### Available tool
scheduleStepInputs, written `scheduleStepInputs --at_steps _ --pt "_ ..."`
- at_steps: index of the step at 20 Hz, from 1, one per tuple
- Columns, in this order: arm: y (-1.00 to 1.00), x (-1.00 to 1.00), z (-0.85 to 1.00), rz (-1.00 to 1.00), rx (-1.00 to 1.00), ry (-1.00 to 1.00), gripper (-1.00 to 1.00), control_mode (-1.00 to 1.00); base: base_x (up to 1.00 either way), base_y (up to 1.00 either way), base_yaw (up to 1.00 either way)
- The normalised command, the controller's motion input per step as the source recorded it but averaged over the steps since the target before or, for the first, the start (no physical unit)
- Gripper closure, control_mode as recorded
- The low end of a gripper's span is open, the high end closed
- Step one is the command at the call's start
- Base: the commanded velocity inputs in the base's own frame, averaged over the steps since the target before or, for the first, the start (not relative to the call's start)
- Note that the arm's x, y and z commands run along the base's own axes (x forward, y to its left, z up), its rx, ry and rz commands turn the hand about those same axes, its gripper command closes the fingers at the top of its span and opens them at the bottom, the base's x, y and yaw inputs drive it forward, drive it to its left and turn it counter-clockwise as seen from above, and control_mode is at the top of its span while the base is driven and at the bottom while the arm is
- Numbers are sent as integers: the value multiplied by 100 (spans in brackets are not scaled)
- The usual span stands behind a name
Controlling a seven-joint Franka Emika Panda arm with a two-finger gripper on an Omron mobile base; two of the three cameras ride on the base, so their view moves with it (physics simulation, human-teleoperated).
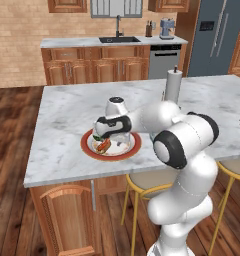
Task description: Place one cooked food and one vegetable from the large plate to each tupperware container.
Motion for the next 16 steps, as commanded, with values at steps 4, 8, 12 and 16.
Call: scheduleStepInputs --at_steps 4,8,12,16 --pt "19 32 -5 -1 -6 10 -100 -100 0 0 0" --pt "25 15 -2 0 -6 8 -100 -100 0 0 0" --pt "-6 3 -20 -1 -1 5 -100 -100 0 0 0" --pt "-13 0 -23 0 0 1 -100 -100 0 0 0"
